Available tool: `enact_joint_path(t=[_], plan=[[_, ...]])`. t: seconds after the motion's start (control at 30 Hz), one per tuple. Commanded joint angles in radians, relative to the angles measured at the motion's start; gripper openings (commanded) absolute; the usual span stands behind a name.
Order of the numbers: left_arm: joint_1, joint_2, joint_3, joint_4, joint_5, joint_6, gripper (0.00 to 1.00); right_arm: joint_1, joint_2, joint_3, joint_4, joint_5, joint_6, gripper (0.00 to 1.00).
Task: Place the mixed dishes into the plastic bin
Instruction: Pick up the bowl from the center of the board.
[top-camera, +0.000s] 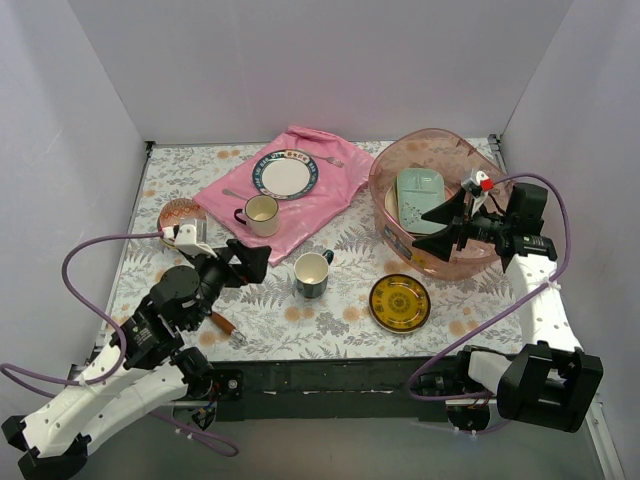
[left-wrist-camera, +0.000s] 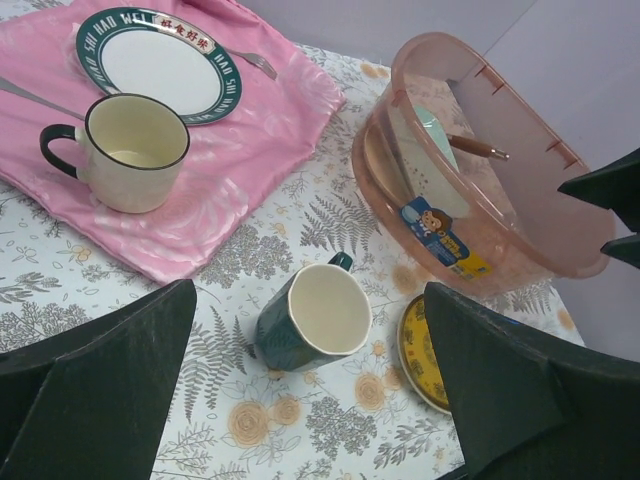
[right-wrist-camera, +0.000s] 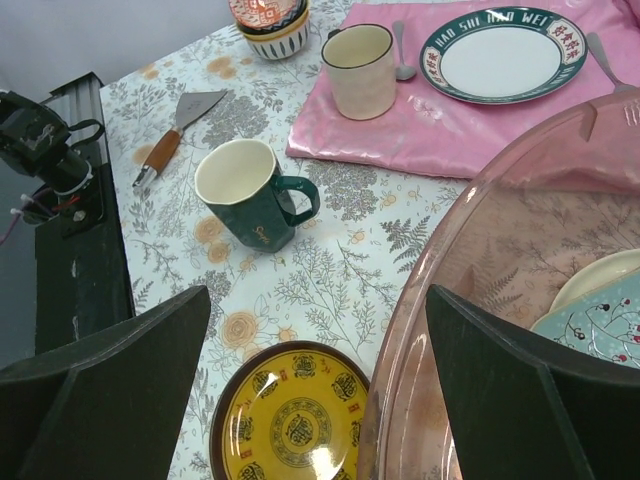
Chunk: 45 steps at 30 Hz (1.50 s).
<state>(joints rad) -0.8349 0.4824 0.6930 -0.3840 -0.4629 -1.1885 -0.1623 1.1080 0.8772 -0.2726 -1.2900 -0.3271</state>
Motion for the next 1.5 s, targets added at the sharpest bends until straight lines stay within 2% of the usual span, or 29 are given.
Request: enact_joint_path(t=[0.0, 0.23, 0.47, 0.57, 0.6, 0.73, 0.83, 1.07, 1.3, 1.47], plan=[[0.003, 0.036, 0.074, -0.069, -0.051, -0.054, 0.98, -0.002, -0.022, -0.018, 0.049, -0.057, -0.035, 0.96], [0.003, 0.082, 0.14, -0.084, -0.148, -0.049, 0.98, -0.002, -0.033, -0.026, 0.038, -0.069, -0.04, 0.96], [0.02, 0.237, 0.241, -0.095, -0.172, 0.021, 0.98, -0.002, -0.039, -0.024, 0.033, -0.066, -0.038, 0.96], [0.095, 0.271, 0.257, -0.066, -0.106, 0.038, 0.98, -0.002, -0.04, -0.024, 0.033, -0.063, -0.038, 0.96], [0.171, 0.277, 0.258, -0.049, -0.068, 0.041, 0.98, -0.002, -0.042, -0.024, 0.032, -0.063, -0.038, 0.96], [0.408, 0.338, 0.258, -0.016, 0.24, 0.032, 0.98, -0.002, -0.04, -0.026, 0.032, -0.058, -0.038, 0.96], [0.532, 0.386, 0.261, -0.006, 0.344, 0.011, 0.98, -0.002, -0.04, -0.026, 0.03, -0.055, -0.041, 0.96], [0.713, 0.436, 0.246, 0.031, 0.454, -0.088, 0.98, -0.002, -0.04, -0.024, 0.027, -0.049, -0.043, 0.96], [0.957, 0.528, 0.229, 0.072, 0.492, -0.109, 0.98, -0.002, -0.04, -0.023, 0.021, -0.051, -0.043, 0.96], [1.002, 0.64, 0.237, 0.094, 0.475, -0.056, 0.95, -0.002, -0.045, -0.02, 0.015, -0.045, -0.047, 0.96]])
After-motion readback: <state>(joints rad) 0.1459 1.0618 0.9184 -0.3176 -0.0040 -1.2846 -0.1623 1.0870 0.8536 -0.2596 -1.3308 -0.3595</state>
